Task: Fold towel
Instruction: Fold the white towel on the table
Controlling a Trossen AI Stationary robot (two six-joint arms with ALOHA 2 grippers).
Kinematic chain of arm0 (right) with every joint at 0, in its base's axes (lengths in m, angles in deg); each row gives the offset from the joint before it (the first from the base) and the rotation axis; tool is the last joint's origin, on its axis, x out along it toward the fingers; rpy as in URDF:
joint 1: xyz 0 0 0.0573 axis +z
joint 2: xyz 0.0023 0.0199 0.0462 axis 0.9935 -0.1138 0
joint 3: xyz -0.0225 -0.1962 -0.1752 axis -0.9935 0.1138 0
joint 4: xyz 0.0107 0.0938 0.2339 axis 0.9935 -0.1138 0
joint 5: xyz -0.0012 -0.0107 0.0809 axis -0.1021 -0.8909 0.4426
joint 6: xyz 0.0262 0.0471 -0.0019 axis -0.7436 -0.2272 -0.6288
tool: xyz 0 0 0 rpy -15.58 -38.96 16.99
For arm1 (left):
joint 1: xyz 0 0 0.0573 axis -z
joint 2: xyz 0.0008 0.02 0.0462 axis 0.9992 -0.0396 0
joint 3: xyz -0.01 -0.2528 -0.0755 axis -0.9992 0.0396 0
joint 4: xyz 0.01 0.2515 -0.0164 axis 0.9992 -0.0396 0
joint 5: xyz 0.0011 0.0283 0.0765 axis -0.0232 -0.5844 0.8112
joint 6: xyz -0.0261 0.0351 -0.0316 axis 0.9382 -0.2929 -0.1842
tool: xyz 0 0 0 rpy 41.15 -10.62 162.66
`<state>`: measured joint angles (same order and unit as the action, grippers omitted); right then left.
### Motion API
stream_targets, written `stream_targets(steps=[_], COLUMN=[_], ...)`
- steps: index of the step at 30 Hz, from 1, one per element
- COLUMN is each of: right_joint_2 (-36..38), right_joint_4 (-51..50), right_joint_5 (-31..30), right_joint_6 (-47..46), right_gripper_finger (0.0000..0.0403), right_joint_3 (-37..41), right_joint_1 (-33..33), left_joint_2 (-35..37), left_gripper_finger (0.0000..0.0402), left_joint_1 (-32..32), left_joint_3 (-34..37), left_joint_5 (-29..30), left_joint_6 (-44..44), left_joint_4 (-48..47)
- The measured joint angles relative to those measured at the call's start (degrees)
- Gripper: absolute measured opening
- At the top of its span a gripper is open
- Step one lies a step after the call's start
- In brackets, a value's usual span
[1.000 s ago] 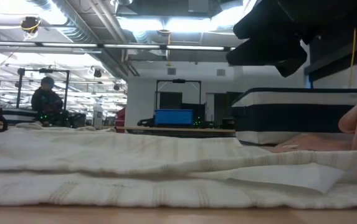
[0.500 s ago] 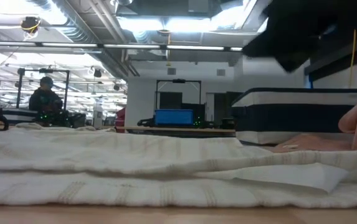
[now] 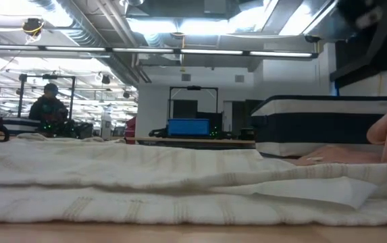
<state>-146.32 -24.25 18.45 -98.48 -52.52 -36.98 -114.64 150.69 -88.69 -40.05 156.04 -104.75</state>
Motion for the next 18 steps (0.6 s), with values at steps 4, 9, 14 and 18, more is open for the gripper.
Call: stream_targets(steps=[4, 9, 14, 18], right_joint_2=[-3.3, -6.1, -7.4, -9.0], right_joint_4=[1.9, 2.9, 6.2, 4.6], right_joint_5=[0.4, 1.1, 1.6, 2.1], right_joint_6=[-0.5, -2.4, -2.5, -2.6], right_gripper_finger=[0.0141, 0.0132, 0.0131, 0.0131], right_joint_3=[0.0, 0.0, 0.0, 0.0], right_joint_1=[-0.9, -1.2, -1.1, -1.1], left_joint_2=[0.0, 0.0, 0.0, 0.0], left_gripper_finger=[0.0006, 0.0002, 0.0008, 0.0004], left_joint_1=[0.0, 0.0, 0.0, 0.0], left_joint_3=[0.0, 0.0, 0.0, 0.0], left_joint_5=[0.0, 0.0, 0.2, 0.3], left_joint_6=[0.0, 0.0, 0.0, 0.1], left_joint_4=[0.1, 0.1, 0.1, 0.1])
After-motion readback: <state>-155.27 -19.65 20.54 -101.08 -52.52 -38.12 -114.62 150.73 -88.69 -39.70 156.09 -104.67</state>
